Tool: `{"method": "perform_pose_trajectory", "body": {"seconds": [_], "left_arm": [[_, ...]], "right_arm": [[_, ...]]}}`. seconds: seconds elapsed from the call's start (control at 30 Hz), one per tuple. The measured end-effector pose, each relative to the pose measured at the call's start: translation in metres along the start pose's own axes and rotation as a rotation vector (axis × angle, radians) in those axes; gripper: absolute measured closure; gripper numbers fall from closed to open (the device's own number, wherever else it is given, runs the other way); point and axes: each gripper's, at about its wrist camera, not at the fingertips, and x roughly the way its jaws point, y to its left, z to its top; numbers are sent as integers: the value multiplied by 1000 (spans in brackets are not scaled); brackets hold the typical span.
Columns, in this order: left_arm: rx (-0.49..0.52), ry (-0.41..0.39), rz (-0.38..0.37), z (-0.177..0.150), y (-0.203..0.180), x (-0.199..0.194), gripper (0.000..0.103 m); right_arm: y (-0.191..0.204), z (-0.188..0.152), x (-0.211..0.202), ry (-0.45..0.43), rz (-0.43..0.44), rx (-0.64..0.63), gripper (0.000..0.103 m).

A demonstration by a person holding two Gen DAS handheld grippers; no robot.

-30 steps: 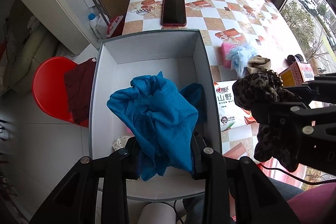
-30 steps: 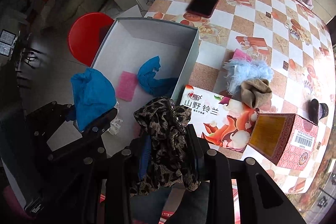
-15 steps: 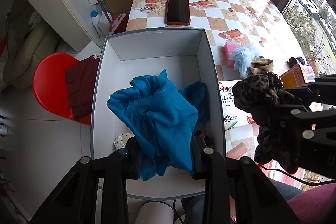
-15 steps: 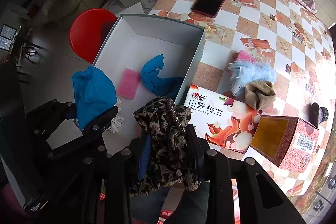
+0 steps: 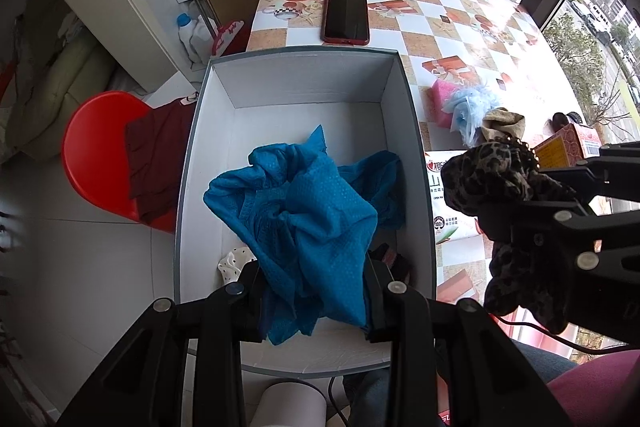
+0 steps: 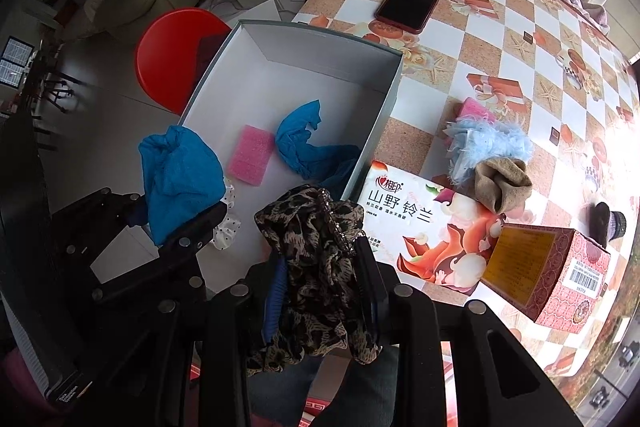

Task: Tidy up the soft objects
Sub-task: 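Lower the blue cloth into the box with the left tool while the right holds the scrunchie above, then open the left tool on the blue cloth while the right lowers and releases the scrunchie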

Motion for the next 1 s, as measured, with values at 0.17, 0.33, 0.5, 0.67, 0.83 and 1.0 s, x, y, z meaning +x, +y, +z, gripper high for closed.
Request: {"method": "perform_pose_trajectory", "body": {"seconds": [0.17, 0.33, 0.5, 0.67, 0.83, 1.0], "left_arm": [[-13, 4, -2, -1, 2, 1, 67], [-22, 7, -3, -2, 5, 2, 67], [-39, 21, -7, -6, 10, 6, 67], [-66, 40, -9, -10, 17, 10, 67], [-98, 50, -2, -12, 27, 14, 67], [-122, 60, 3, -11, 35, 20, 67]], "right_arm": [[5, 0, 2, 7, 0, -14, 70], [6, 1, 2, 7, 2, -17, 70], [9, 1, 5, 18, 5, -22, 70], [15, 4, 8, 23, 5, -44, 70], [23, 11, 10, 23, 10, -62, 70], [27, 17, 16, 33, 10, -70, 69]]}}
